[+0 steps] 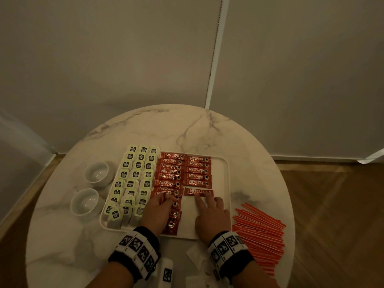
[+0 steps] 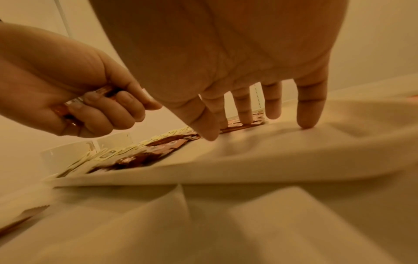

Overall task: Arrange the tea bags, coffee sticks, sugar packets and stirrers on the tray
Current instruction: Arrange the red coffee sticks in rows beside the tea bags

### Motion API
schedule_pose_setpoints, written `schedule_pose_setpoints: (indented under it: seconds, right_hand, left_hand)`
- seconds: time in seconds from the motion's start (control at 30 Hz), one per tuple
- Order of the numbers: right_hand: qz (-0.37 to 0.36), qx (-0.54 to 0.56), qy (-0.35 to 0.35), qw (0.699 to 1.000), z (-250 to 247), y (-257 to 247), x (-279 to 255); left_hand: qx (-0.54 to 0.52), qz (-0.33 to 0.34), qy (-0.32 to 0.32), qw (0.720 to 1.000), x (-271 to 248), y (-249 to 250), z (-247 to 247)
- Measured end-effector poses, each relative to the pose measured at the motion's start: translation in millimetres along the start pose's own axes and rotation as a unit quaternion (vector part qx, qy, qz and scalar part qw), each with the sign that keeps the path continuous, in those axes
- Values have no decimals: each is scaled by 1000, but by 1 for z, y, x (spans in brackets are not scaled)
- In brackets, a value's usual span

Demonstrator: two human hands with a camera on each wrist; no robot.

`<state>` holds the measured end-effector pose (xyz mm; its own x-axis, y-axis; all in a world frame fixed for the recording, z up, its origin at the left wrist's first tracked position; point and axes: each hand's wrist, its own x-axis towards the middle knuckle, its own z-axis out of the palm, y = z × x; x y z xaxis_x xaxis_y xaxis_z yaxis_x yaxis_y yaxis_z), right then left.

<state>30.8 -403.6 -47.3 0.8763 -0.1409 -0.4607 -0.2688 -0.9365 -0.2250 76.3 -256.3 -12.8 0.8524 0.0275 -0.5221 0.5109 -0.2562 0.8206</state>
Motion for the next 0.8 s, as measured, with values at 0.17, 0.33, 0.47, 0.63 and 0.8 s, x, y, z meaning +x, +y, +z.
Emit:
schedule_pose_setpoints:
  seconds: [0.17,0.33,0.47,0.63,0.8]
  right_hand:
    - [1,4,-8,1000,-4,-7,1]
    - [8,8,-15,1000,-5,-10,3]
    - [11,5,-18,1000,-5,-11,3]
    - [10,3,-18,1000,-5,-9,3]
    - [5,3,-12,1000,-5,-6,3]
  left_hand:
    - [6,-2,3,1000,-1,3,-2]
    - [13,3,-3,1000,2,3,-5]
    - [11,9,-6,1000,1,5,-6]
    - [22,22,-14,999,-1,7,-3]
    - [-28,-17,-58,998,1,5,0]
